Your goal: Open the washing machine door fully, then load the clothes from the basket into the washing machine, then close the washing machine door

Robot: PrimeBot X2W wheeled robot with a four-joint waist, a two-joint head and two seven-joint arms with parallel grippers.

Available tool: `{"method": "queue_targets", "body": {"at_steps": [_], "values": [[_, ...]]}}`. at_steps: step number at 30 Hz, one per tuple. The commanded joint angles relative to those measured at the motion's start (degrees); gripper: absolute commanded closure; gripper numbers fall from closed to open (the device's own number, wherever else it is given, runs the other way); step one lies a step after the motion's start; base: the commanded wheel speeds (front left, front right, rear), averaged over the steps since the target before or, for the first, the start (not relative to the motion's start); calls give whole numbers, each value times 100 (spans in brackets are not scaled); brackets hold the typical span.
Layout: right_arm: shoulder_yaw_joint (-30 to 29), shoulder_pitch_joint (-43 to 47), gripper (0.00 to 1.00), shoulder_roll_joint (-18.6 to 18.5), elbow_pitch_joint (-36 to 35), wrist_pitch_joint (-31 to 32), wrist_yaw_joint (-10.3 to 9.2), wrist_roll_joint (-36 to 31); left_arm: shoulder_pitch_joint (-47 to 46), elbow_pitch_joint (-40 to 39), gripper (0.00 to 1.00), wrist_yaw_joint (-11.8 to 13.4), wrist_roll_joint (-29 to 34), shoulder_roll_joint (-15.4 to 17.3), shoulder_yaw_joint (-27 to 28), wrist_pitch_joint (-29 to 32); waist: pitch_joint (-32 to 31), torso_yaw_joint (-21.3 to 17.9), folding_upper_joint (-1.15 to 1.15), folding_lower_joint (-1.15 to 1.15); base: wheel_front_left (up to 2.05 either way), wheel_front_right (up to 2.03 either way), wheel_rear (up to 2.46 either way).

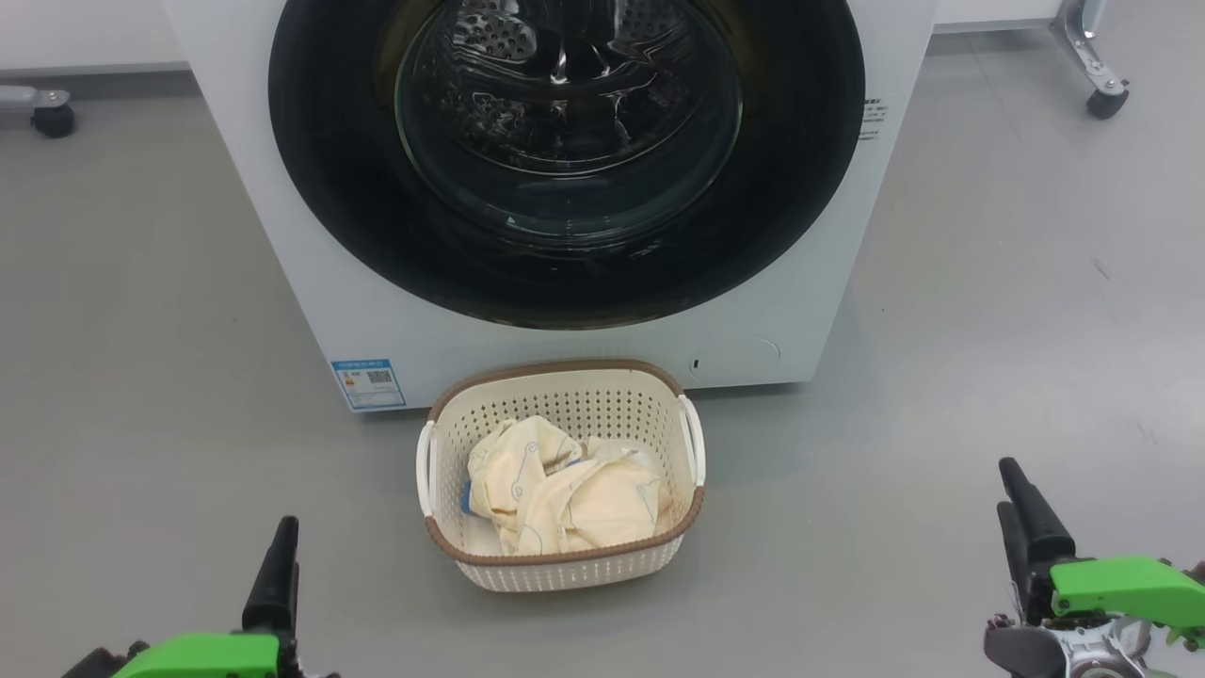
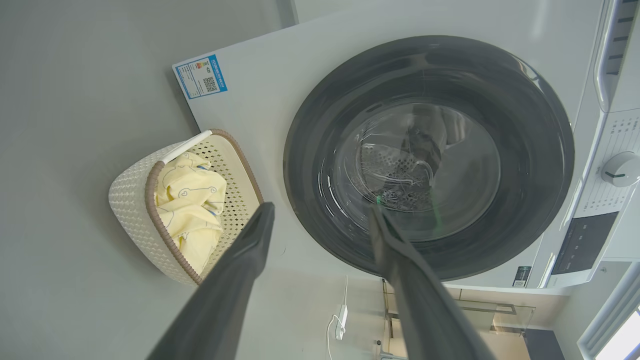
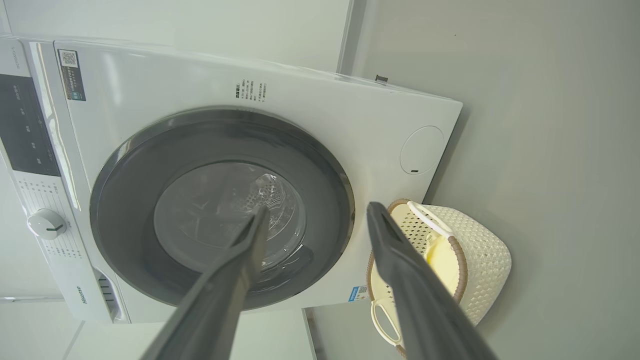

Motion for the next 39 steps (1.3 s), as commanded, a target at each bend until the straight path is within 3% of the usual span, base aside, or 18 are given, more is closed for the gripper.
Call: {"method": "queue_targets", "body": {"at_steps": [1, 19, 39], "values": [[47, -321, 0, -172, -179, -74, -5, -173, -317, -240, 0, -15, 201, 96, 115, -60, 1, 2, 0, 0, 0, 0, 0], [150, -486, 0, -248, -177, -433, -7, -2036, -394, -352, 0, 62, 1946, 25, 145, -348, -10, 4, 0, 0, 0, 0, 0], [176, -553, 0, -256, -211, -810, -10, -4391, -505, -238, 0, 441, 4045, 57, -115, -686, -50, 19, 0, 0, 0, 0, 0]]}}
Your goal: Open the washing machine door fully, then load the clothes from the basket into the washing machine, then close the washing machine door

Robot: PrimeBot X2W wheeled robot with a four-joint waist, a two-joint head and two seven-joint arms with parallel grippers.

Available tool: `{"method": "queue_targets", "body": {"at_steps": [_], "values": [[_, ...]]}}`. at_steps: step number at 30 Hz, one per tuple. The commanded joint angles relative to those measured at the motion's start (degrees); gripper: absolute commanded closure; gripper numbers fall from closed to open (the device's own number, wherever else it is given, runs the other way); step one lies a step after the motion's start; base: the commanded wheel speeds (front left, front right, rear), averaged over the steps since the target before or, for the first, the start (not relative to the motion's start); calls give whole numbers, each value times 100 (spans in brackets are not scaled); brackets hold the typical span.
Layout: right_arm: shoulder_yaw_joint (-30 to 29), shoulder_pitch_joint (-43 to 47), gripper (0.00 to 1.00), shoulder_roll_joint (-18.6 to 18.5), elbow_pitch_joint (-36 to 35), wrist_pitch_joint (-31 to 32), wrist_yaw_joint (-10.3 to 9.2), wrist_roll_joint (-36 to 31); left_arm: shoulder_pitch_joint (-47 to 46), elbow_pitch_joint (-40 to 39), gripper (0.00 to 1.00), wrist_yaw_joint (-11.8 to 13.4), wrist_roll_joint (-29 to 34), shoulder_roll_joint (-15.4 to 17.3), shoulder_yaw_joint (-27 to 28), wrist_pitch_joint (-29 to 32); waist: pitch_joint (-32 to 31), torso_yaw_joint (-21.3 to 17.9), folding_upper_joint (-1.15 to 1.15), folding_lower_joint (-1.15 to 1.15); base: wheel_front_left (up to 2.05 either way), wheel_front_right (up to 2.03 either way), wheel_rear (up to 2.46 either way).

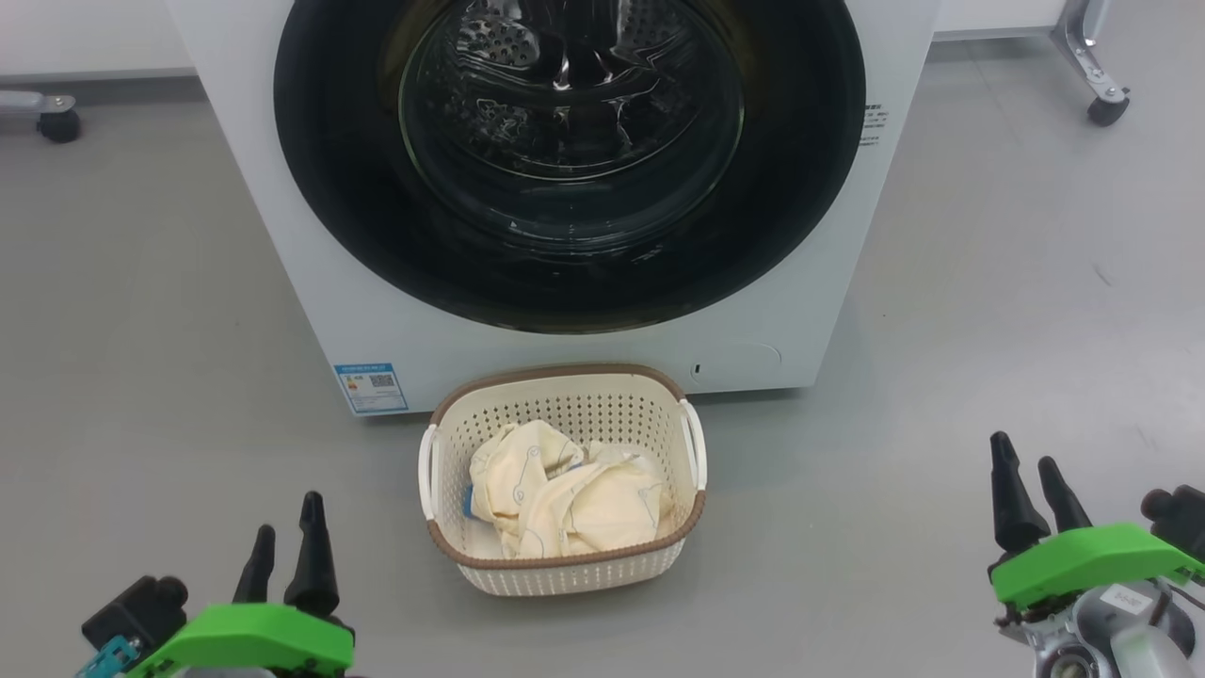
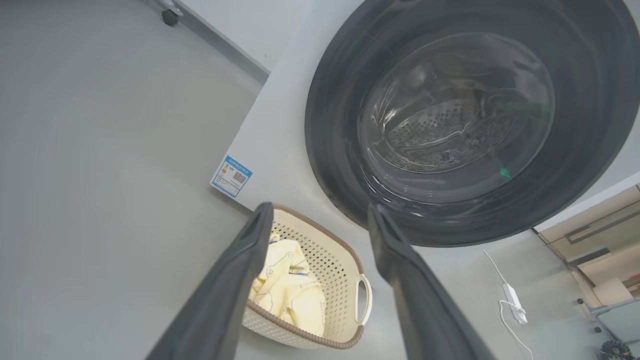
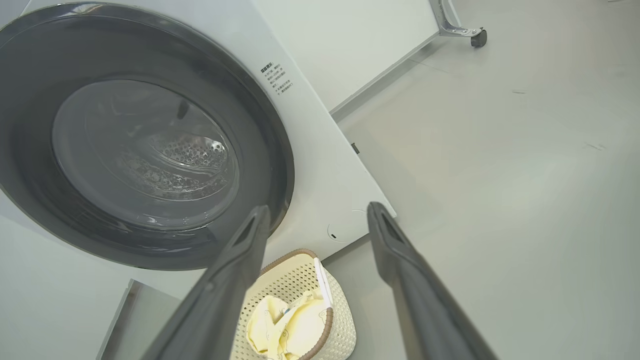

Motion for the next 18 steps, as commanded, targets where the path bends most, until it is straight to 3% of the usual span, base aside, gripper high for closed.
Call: {"method": "queue_targets", "body": {"at_steps": [1, 18], "values": [[62, -357, 0, -111, -206, -103, -10, -264, -342, -147, 0, 59, 277, 80, 93, -97, -4, 3, 0, 0, 0, 0, 0], [185, -394, 0, -80, -232, -228, -12, -1536, -445, -96, 0, 99, 1352, 86, -99, -368, -32, 33, 0, 0, 0, 0, 0]]}}
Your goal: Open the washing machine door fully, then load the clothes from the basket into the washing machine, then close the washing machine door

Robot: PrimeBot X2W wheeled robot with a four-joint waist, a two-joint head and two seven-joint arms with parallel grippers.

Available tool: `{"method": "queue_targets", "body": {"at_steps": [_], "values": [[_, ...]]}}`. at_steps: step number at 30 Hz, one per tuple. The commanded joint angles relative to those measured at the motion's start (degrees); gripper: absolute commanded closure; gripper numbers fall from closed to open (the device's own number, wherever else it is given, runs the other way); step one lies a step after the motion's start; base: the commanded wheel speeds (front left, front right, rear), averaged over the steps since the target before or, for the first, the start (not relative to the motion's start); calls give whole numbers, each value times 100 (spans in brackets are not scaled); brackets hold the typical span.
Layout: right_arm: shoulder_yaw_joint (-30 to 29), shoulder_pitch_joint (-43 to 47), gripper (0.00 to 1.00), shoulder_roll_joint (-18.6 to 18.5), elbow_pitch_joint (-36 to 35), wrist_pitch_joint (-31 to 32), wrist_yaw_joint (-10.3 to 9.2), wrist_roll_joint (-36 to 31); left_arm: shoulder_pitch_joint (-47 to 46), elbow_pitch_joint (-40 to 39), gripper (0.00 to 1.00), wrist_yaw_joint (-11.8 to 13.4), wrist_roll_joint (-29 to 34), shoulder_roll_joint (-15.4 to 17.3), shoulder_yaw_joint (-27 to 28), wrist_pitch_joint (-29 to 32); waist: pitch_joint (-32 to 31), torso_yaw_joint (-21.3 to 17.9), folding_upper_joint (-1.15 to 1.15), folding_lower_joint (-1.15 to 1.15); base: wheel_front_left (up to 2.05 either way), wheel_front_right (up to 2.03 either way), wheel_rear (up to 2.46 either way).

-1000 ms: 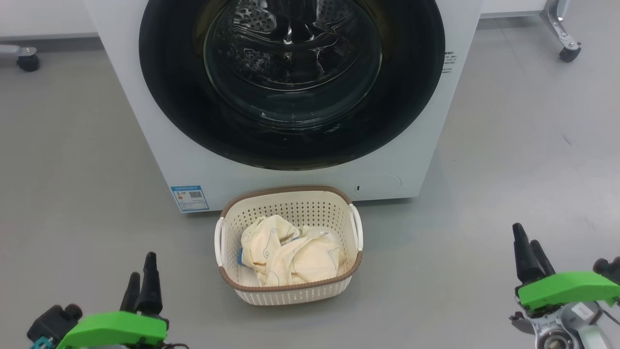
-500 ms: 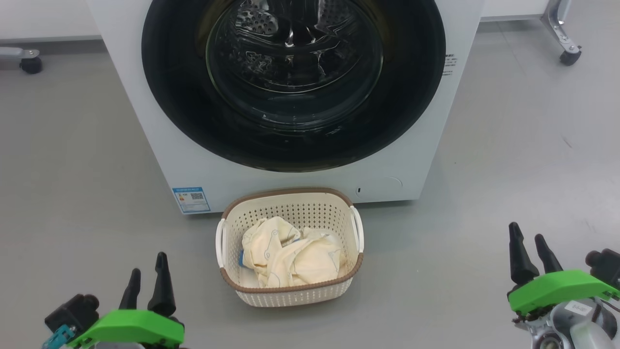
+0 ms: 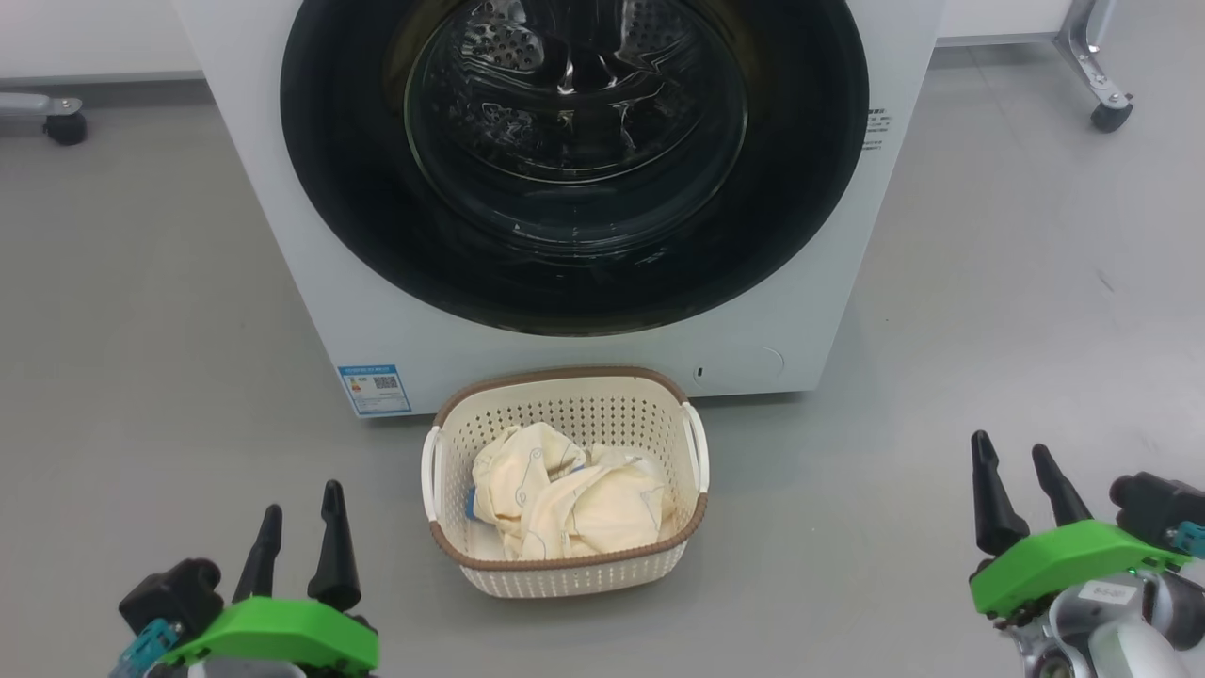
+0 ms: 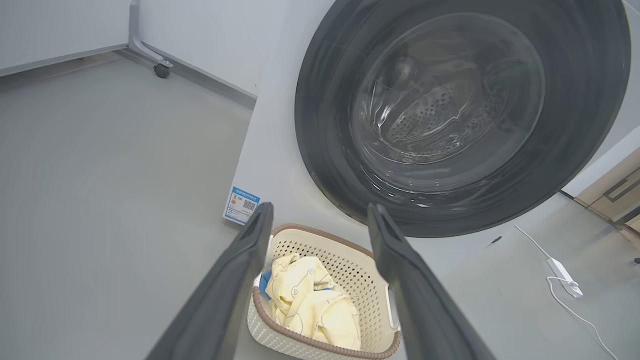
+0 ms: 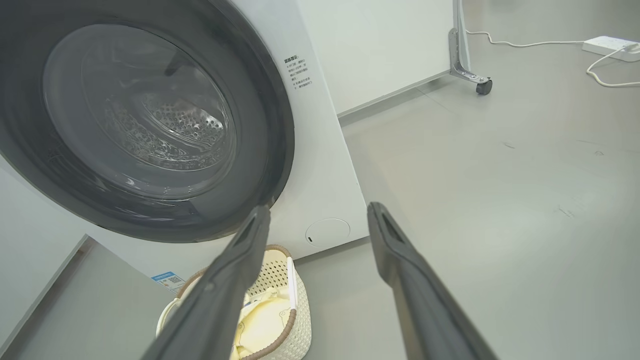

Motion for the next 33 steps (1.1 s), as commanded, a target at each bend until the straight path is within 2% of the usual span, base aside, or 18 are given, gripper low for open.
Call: {"method": "queue_targets", "body": {"at_steps": [1, 24, 30, 33], "values": [[120, -373, 0, -78, -220, -81, -12, -175, -358, -167, 0, 3, 160, 82, 109, -86, 1, 1, 0, 0, 0, 0, 0], [352, -423, 0, -44, -353, -317, -16, -1934, -581, 13, 0, 104, 1607, 96, -58, -492, 17, -15, 0, 0, 0, 0, 0], [395, -451, 0, -37, -371, -395, -16, -2319, -625, 52, 0, 117, 1944, 101, -57, -590, 20, -44, 0, 0, 0, 0, 0], [393, -440, 0, -29, -371, -395, -16, -2309, -627, 69, 0, 116, 1932, 101, -44, -590, 24, -54, 0, 0, 0, 0, 0]]}}
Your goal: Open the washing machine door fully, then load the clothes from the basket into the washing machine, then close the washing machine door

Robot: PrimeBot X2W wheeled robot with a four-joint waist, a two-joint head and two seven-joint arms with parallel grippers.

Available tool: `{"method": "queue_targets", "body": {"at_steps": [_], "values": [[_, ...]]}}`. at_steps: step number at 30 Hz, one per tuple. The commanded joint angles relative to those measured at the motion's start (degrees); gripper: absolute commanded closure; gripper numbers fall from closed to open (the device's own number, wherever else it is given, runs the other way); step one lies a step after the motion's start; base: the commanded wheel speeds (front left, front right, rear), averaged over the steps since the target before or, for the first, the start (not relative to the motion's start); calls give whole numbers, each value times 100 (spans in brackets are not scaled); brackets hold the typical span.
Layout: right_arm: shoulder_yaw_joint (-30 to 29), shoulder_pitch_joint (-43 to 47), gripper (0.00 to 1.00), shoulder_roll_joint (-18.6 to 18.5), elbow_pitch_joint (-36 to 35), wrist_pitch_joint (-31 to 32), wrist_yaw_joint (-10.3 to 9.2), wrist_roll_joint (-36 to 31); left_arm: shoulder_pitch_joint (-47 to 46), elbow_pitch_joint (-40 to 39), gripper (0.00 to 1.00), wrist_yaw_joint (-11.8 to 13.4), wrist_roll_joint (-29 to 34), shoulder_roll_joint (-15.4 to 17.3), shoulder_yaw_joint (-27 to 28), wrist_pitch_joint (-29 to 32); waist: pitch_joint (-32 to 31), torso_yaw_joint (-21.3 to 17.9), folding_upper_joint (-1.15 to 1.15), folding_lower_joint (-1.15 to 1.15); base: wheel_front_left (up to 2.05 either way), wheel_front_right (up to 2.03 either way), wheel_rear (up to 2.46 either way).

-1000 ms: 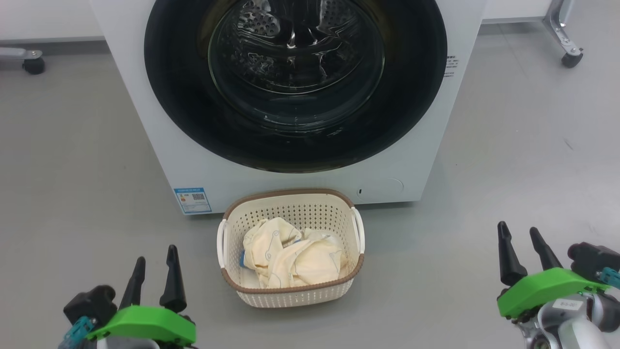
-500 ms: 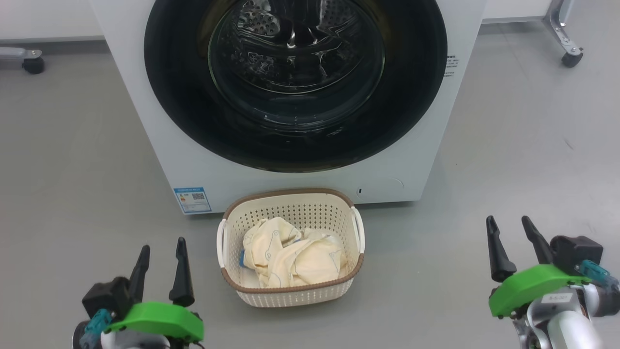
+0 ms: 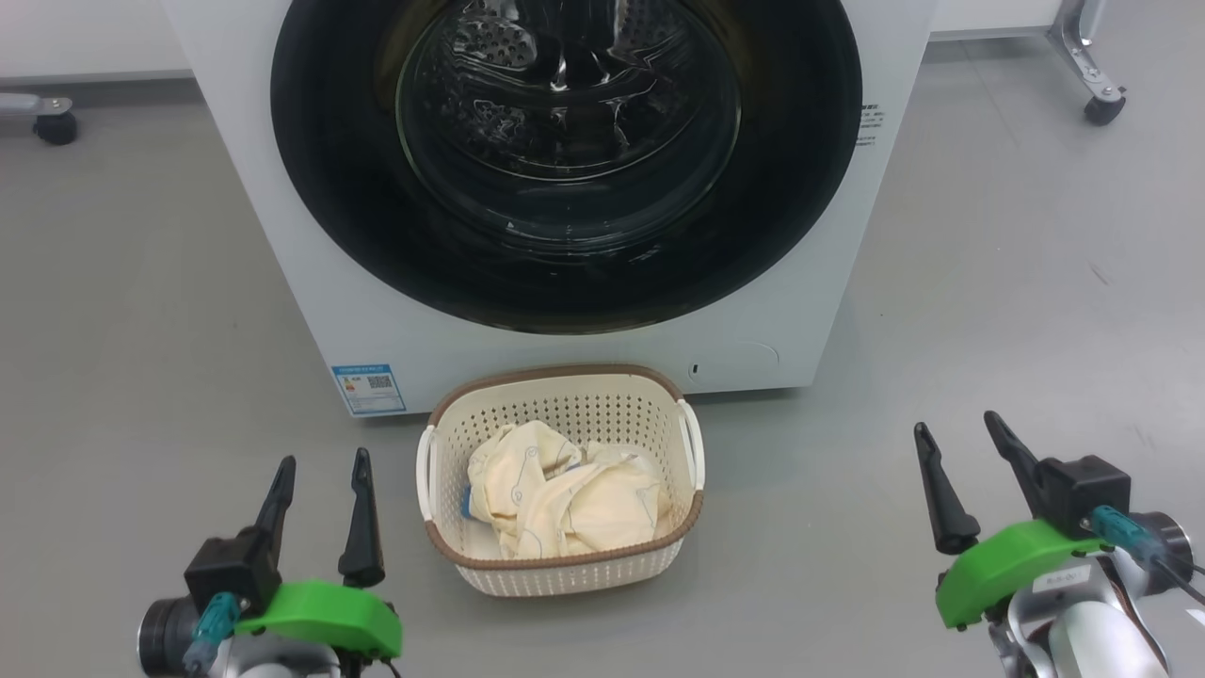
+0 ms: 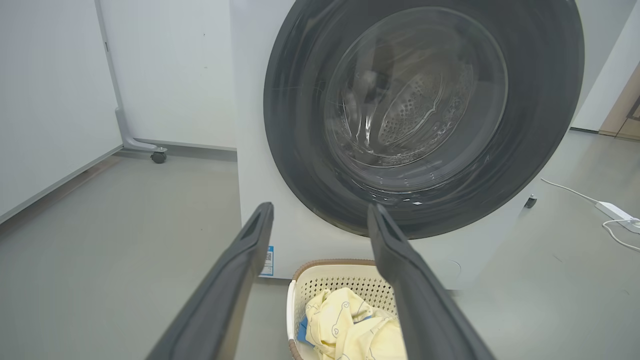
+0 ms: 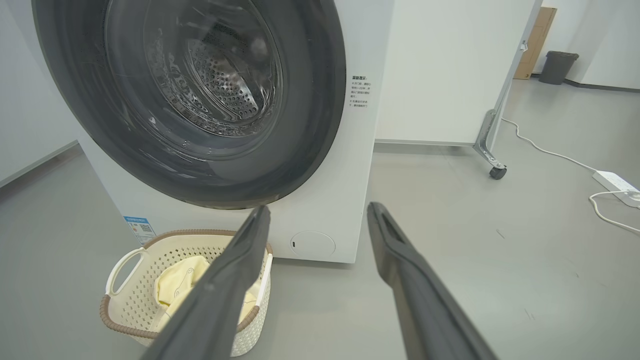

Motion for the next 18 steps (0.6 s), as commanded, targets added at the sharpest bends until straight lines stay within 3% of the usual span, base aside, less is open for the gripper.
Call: {"method": "queue_targets", "body": {"at_steps": [1, 18], "values": [[130, -342, 0, -35, -200, -77, -17, -22, -294, -160, 0, 31, 32, 96, 168, -81, 8, -5, 0, 0, 0, 0, 0], [96, -327, 0, -4, -217, -77, -17, -18, -331, -70, 0, 31, -53, 94, 182, -81, 51, -20, 0, 0, 0, 0, 0]]}}
